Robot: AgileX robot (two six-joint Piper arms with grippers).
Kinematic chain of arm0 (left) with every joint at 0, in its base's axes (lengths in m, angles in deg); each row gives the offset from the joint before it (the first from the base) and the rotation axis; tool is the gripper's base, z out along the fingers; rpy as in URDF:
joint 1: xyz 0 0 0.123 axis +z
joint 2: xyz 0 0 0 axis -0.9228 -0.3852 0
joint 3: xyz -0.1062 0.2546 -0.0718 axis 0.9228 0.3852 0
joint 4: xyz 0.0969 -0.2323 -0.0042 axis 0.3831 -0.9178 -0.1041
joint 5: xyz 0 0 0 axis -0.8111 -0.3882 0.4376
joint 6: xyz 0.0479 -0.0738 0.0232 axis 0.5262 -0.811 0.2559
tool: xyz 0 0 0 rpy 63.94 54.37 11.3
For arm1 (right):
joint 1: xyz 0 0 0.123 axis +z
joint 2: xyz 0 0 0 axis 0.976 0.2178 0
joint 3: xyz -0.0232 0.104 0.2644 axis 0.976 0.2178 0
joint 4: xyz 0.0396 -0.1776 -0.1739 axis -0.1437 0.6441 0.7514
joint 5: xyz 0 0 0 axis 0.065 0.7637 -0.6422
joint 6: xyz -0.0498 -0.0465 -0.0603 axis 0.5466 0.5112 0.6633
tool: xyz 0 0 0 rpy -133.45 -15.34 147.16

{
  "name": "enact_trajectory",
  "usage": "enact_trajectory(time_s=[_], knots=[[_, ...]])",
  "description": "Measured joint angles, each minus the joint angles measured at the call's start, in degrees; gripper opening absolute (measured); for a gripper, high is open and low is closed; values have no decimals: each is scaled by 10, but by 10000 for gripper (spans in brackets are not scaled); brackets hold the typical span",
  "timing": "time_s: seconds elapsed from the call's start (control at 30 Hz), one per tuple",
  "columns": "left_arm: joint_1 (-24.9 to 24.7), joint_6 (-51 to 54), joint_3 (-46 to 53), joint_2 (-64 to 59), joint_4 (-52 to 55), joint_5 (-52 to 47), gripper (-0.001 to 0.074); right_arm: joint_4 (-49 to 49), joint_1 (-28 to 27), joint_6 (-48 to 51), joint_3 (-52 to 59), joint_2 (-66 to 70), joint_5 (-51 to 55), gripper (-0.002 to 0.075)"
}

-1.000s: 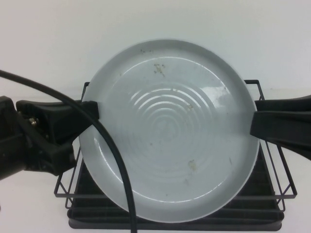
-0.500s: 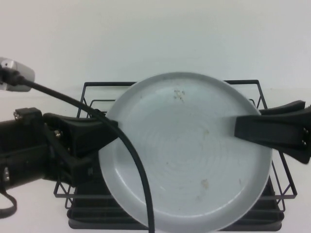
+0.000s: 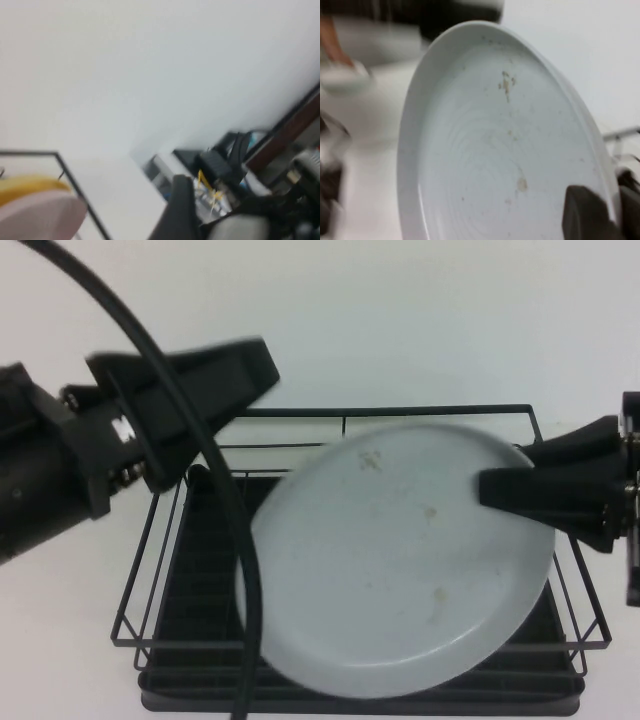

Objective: Place plate on rack
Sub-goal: Place the plate on the rack

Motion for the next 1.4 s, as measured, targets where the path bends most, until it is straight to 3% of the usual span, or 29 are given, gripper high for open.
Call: enact_trajectory(time_s=[0.13, 0.33, 0.67, 0.9, 1.4], knots=[[0, 60, -8, 0, -44, -10, 631, 46, 1, 51, 0, 0, -85, 77], [0, 78, -20, 0, -43, -8, 631, 29, 1, 186, -3, 3, -209, 77], [0, 93, -20, 0, -43, 10, 631, -24, 7, 382, -3, 81, -234, 76], [0, 88, -20, 0, -38, 8, 631, -96, 48, 502, -3, 98, -250, 75], [0, 88, -20, 0, -38, 8, 631, -116, 62, 547, -6, 98, -261, 75]])
